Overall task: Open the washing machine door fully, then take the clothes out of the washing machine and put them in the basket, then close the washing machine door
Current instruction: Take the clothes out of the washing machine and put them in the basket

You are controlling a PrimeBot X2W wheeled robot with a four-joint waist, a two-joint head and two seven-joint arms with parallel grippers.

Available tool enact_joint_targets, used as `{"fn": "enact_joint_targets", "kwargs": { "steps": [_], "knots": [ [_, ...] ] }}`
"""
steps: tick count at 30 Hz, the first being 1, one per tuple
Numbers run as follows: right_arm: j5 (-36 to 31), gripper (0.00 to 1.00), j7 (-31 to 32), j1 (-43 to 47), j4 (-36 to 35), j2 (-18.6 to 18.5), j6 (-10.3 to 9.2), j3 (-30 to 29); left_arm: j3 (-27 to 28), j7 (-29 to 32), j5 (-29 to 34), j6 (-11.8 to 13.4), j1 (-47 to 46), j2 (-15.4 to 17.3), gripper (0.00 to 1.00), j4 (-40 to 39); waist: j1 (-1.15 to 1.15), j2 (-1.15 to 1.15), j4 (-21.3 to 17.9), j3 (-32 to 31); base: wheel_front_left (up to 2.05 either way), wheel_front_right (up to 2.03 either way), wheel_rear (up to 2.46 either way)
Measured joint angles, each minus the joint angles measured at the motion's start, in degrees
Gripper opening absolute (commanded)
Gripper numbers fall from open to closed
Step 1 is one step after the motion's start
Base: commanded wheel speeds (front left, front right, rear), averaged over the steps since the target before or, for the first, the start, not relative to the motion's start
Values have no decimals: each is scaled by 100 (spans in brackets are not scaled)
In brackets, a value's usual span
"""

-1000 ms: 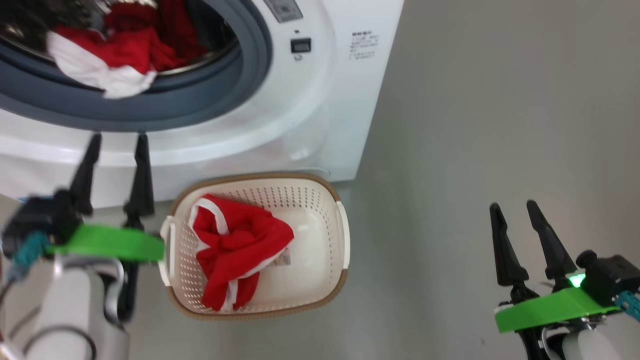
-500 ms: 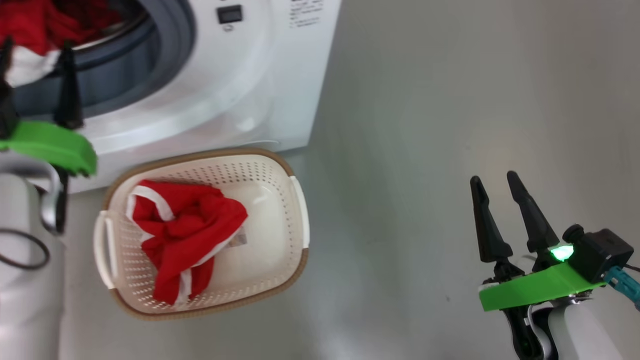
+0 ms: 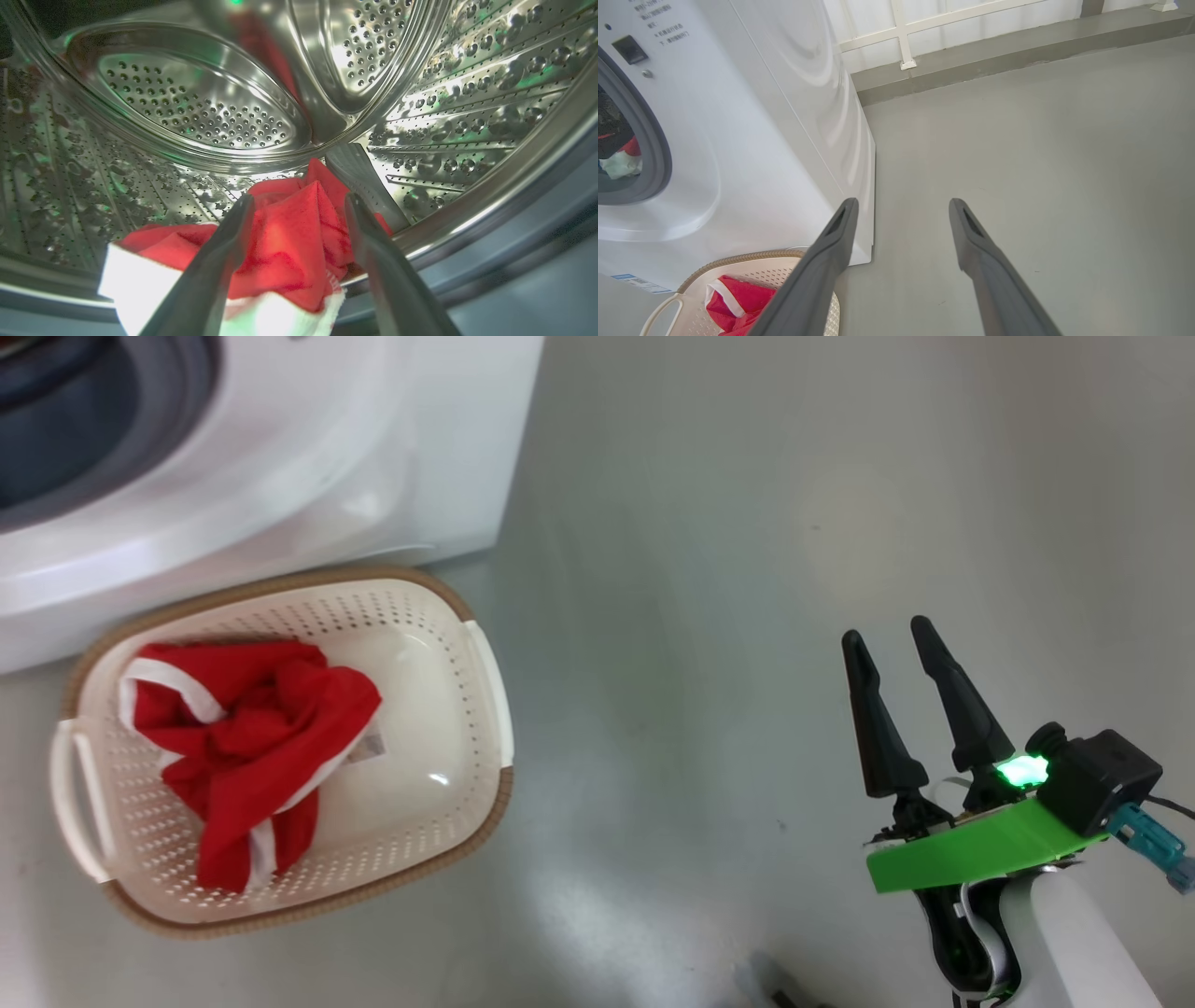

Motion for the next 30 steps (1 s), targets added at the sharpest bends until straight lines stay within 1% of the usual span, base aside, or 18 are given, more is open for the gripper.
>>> {"fn": "enact_joint_targets", "kwargs": {
  "steps": [7,10,13,18,19,20,22,23,24,30],
  "knots": [
    [93,100,0,-131,-33,-1,0,90,-115,1,70,124,-483,353,100,713,0,0,-268,261,0,0,0],
    [101,100,0,-133,-71,-1,0,105,-146,0,114,218,-673,476,100,957,0,0,-345,357,0,0,0],
    [119,100,0,-141,-87,3,0,107,-169,0,148,346,-772,505,100,1207,0,0,-391,422,0,0,0],
    [119,100,0,-186,-92,3,0,104,-208,0,149,414,-931,513,100,1436,0,0,-379,429,0,0,0],
    [119,100,0,-186,-94,3,0,104,-218,0,149,415,-941,513,83,1459,0,0,-369,422,0,0,0],
    [119,100,0,-186,-93,3,0,104,-235,0,149,423,-946,514,51,1478,0,0,-356,417,0,0,0],
    [119,100,0,-187,-94,3,0,107,-267,0,148,424,-947,511,16,1510,0,0,-333,399,0,0,0],
    [119,100,0,-188,-94,3,0,108,-286,0,148,431,-947,511,2,1521,0,0,-323,388,0,0,0],
    [119,100,0,-188,-94,3,0,108,-286,0,148,431,-947,511,0,1521,0,0,-323,388,0,0,0],
    [116,100,0,-192,-91,2,0,93,-327,0,55,452,-948,427,0,1527,0,0,-236,306,0,0,0]
  ]
}}
